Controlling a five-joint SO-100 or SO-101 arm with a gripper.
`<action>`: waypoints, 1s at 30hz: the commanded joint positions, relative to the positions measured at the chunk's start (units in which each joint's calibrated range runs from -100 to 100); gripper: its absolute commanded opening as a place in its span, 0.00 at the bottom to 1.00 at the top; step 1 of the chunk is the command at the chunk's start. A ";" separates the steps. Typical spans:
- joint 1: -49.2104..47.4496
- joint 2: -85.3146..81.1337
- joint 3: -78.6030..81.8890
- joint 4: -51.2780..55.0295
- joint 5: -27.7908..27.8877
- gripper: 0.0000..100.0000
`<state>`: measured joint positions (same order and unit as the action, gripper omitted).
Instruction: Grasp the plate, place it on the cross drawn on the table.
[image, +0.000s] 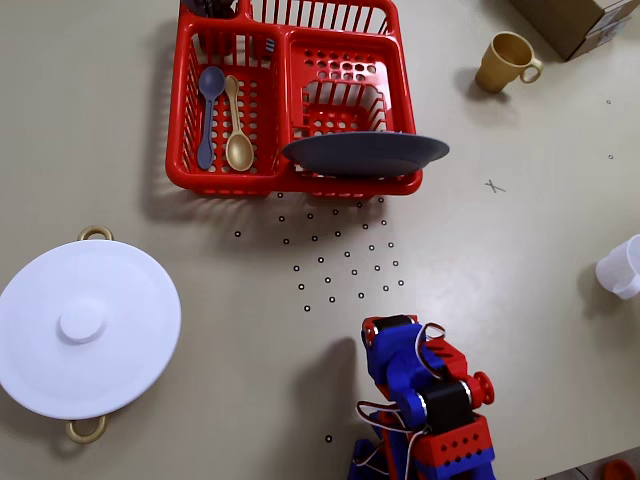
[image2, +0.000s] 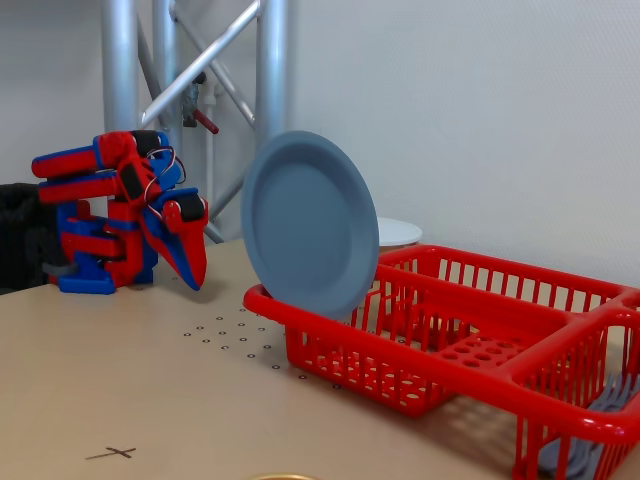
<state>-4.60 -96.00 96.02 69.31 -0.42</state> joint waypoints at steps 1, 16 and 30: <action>0.65 0.14 -1.82 -1.42 0.00 0.00; 0.51 0.14 -1.82 -1.42 0.29 0.01; 1.15 0.56 -2.82 -3.60 1.07 0.01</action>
<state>-4.60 -96.00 96.02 67.15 0.07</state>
